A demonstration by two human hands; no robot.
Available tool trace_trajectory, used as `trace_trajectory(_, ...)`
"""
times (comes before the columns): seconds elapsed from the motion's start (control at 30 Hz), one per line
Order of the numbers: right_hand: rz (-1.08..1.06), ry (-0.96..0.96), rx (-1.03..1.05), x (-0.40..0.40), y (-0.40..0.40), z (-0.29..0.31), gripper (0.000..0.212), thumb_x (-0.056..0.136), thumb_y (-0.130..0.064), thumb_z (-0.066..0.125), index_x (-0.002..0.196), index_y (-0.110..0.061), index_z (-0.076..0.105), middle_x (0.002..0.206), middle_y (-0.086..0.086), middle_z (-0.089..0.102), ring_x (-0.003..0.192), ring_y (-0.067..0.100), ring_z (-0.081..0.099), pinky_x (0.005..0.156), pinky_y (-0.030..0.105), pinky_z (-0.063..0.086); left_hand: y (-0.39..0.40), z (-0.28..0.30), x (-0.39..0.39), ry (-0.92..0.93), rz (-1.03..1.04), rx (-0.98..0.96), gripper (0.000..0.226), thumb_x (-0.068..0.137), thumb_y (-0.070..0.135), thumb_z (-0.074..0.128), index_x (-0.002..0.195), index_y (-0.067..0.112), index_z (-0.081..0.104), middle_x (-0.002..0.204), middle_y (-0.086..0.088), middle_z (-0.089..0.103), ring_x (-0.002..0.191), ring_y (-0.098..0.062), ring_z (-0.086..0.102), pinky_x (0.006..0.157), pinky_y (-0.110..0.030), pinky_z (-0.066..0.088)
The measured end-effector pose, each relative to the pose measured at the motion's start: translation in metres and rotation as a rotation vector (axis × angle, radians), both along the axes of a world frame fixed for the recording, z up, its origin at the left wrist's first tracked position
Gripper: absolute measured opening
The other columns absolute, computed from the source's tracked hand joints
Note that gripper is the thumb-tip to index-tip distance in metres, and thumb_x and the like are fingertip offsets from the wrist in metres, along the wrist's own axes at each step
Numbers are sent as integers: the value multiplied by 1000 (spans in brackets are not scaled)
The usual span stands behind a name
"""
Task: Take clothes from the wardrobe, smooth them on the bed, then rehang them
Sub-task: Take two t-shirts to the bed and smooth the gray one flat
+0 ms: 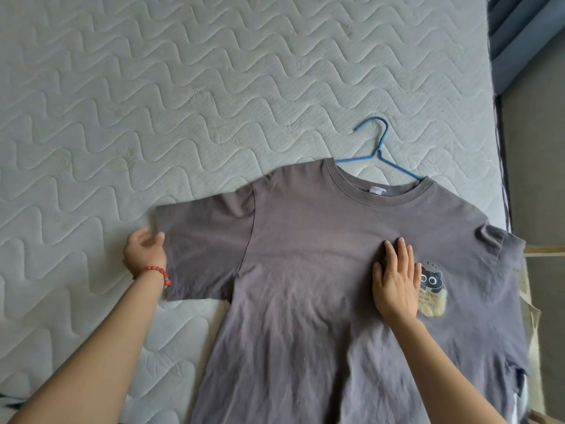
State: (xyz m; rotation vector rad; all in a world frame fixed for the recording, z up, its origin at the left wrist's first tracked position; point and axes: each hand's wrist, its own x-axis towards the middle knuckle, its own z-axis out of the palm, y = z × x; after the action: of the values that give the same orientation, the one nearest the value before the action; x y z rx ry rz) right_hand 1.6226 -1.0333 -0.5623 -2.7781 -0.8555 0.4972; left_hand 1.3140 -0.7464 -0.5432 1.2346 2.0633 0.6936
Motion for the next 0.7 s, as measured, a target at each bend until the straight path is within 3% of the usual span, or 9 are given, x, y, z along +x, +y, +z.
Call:
trace_trajectory(0.07, -29, 21, 26, -8, -3, 7, 53, 93, -23, 45, 143, -17, 29, 156, 5, 16, 145, 22, 8, 116, 39, 5, -28, 3, 8, 59, -65, -24, 47, 82, 15, 65, 123, -2, 51, 121, -26, 59, 113, -37, 56, 99, -41, 42)
trace_trajectory(0.17, -50, 39, 36, -33, -23, 15, 53, 92, -23, 48, 142, -18, 32, 155, 3, 20, 145, 21, 11, 115, 37, 5, -88, 6, 25, 202, -242, -71, 56, 82, 23, 64, 130, 2, 45, 134, -26, 46, 125, -40, 42, 100, -47, 35)
trace_trajectory(0.33, -112, 111, -70, -73, -84, 20, 53, 94, -22, 45, 144, -22, 28, 156, 0, 15, 145, 20, 6, 117, 39, 3, -186, 7, 31, 347, -462, -98, 64, 78, 16, 68, 135, 1, 42, 148, -26, 27, 134, -41, 31, 106, -49, 30)
trace_trajectory(0.6, -466, 91, -122, -71, -185, 41, 53, 87, -18, 57, 137, -13, 41, 152, 13, 26, 142, 30, 18, 114, 48, 11, -217, 19, -1, 251, -555, -358, 49, 84, 19, 63, 125, -3, 49, 127, -28, 53, 119, -40, 49, 100, -46, 38)
trace_trajectory(0.7, -587, 130, -54, -59, -209, 46, 53, 86, -12, 58, 136, -4, 40, 149, 21, 28, 137, 37, 25, 109, 48, 24, -207, 21, -5, 230, -587, -530, 51, 84, 16, 62, 128, -3, 44, 128, -25, 55, 117, -39, 52, 96, -41, 40)
